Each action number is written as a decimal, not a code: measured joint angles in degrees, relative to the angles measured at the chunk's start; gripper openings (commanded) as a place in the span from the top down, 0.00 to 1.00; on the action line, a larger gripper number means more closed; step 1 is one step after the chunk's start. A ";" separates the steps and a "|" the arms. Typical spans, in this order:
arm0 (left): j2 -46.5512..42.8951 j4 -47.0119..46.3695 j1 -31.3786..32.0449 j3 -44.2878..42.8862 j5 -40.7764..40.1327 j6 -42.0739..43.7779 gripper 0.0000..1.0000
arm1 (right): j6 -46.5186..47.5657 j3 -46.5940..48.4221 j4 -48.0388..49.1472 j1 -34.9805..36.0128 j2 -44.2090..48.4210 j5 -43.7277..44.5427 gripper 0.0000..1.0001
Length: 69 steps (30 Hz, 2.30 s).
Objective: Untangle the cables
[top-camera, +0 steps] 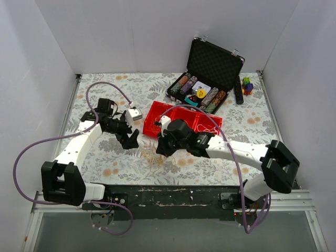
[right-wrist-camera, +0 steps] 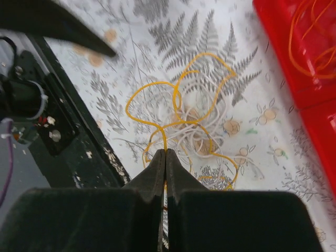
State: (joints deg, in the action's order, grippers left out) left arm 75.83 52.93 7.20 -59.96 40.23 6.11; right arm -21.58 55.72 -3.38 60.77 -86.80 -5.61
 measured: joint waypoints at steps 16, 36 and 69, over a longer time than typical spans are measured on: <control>-1.92 -0.28 6.54 4.96 0.07 0.09 0.07 | 2.34 6.58 -5.99 0.00 12.44 4.13 0.99; -3.82 1.46 7.67 9.94 4.59 6.88 0.02 | 2.69 16.72 -10.27 0.00 17.16 11.67 0.99; -0.90 -27.82 17.51 17.53 10.82 -21.14 0.02 | 8.17 30.82 -14.05 -1.14 17.53 17.68 0.99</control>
State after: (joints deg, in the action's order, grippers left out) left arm 74.94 25.10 24.71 -42.44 51.05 -15.03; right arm -13.41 86.54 -17.43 59.64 -69.28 12.08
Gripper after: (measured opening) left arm 0.982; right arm 0.024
